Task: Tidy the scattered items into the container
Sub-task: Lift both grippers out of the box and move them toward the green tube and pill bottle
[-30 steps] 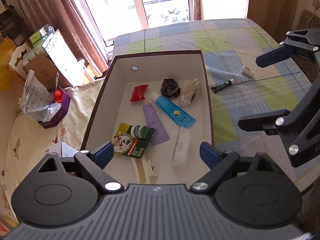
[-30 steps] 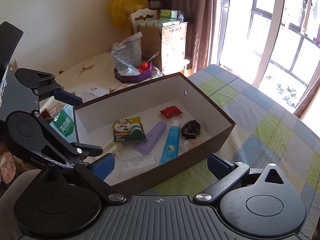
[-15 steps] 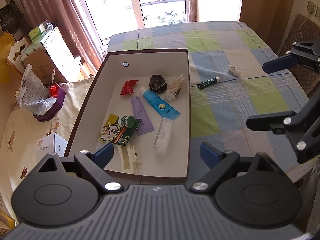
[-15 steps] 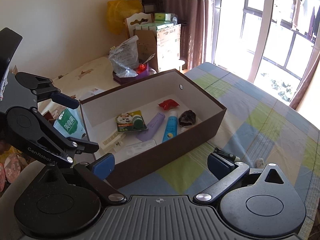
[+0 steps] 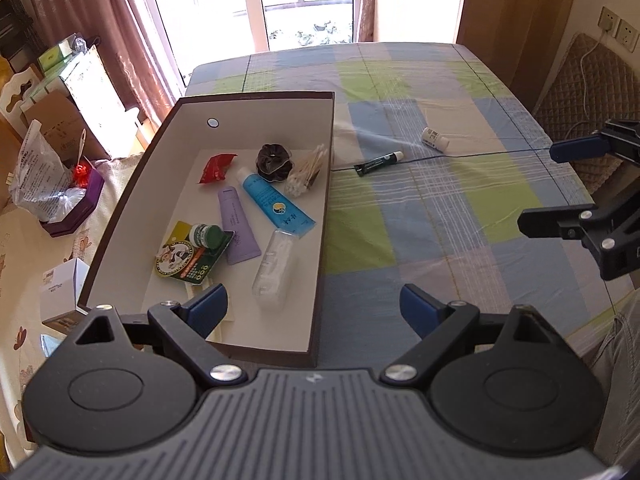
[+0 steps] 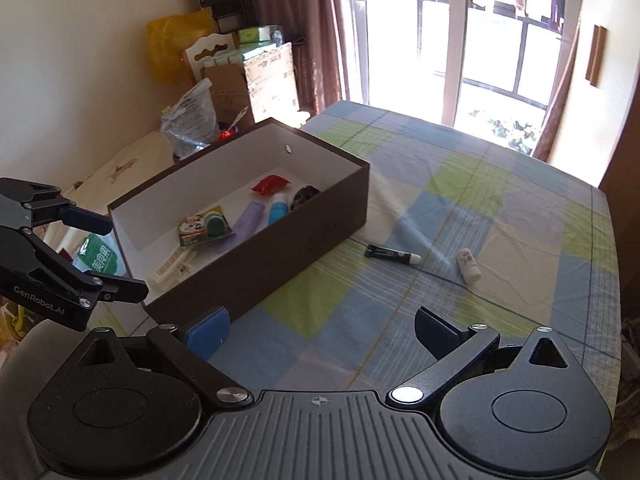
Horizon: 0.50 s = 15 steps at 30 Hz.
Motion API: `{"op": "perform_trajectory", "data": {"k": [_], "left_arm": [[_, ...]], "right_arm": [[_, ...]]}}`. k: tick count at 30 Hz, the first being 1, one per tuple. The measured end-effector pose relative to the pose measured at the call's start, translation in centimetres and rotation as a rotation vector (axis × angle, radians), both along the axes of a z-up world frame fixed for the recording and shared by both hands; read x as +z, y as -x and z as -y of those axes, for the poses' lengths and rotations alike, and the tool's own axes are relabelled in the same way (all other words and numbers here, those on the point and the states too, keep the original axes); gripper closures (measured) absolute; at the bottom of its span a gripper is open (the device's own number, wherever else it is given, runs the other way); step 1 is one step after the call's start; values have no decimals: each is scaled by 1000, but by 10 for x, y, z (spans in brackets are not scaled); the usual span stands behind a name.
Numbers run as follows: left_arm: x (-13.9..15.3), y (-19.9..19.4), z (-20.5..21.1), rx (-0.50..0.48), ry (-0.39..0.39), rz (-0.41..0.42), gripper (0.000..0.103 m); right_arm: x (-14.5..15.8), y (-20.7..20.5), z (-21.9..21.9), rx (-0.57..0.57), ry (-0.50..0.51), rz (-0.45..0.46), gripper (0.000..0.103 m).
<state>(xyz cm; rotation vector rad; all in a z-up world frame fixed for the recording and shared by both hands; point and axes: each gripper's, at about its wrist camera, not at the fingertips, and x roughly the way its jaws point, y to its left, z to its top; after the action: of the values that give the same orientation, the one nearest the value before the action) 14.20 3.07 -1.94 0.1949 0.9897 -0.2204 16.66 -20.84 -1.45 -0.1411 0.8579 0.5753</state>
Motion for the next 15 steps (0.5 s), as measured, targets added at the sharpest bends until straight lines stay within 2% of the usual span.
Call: {"op": "perform_trajectory", "data": {"k": [7, 15], "left_arm": [[-16, -6, 25, -32, 13, -2, 12], [-30, -11, 67, -147, 10, 32, 13]], "right_arm": [[-19, 0, 36, -65, 47, -19, 0], [-49, -11, 72, -164, 76, -46, 0]]}}
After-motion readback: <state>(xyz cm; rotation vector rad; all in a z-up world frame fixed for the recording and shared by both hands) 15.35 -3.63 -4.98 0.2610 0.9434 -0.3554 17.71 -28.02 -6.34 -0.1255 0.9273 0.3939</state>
